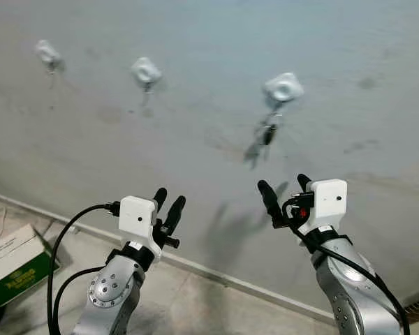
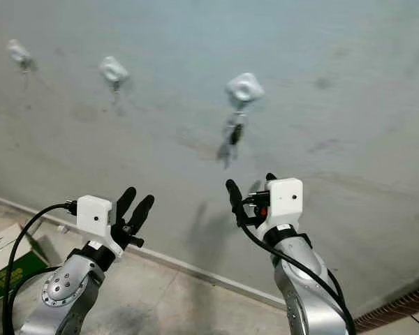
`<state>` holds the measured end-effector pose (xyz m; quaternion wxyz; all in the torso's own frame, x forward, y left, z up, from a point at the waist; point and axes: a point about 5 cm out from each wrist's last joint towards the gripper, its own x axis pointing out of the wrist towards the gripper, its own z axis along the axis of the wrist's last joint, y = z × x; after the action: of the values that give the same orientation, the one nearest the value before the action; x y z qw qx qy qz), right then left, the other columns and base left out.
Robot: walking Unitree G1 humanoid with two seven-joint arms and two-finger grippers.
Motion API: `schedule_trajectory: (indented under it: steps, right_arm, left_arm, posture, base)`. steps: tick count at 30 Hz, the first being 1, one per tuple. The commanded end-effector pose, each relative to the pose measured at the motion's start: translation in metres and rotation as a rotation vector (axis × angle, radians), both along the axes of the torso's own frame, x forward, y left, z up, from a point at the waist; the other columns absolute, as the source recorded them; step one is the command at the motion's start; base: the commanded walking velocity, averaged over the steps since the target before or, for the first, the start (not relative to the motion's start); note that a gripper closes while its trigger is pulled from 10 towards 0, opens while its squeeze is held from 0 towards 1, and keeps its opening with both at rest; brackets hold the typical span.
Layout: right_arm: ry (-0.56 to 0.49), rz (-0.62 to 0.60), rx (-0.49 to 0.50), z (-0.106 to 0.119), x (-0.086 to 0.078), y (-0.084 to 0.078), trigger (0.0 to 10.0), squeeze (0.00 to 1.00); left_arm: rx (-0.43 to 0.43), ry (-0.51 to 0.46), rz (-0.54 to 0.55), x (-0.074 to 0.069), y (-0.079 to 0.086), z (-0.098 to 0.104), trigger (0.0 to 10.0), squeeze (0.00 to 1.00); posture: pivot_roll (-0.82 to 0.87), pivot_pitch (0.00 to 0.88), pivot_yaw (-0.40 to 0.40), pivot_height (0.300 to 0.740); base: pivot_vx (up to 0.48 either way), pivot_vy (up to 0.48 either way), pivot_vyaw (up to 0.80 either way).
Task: Hang keys on a hook
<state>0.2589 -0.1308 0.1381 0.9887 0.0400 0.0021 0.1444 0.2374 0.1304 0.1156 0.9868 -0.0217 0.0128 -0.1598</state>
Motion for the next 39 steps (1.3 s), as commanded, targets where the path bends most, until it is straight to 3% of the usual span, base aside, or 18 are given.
schedule_trajectory:
  steps: [1, 30, 39]
  right_arm:
    - [0.021, -0.015, -0.007, -0.004, -0.001, -0.006, 10.0, 0.85]
    - [0.019, -0.01, -0.003, -0.003, 0.003, -0.006, 10.0, 0.82]
    - [0.025, -0.014, 0.003, -0.004, 0.004, -0.007, 10.0, 0.72]
  left_arm:
    - [-0.005, 0.006, -0.007, -0.001, -0.003, 0.0, 10.0, 0.0]
    - [-0.04, 0.05, 0.013, 0.003, -0.002, -0.008, 10.0, 0.0]
    - [-0.036, 0.064, 0.024, 0.002, -0.002, -0.013, 10.0, 0.0]
  posture:
    - [-0.09, 0.086, 0.081, 0.74]
    - [-0.1, 0.081, 0.076, 0.74]
    - [-0.1, 0.076, 0.065, 0.74]
  base:
    - [0.0, 0.465, 0.0]
    - [0.0, 0.465, 0.0]
    - [0.0, 0.246, 0.0]
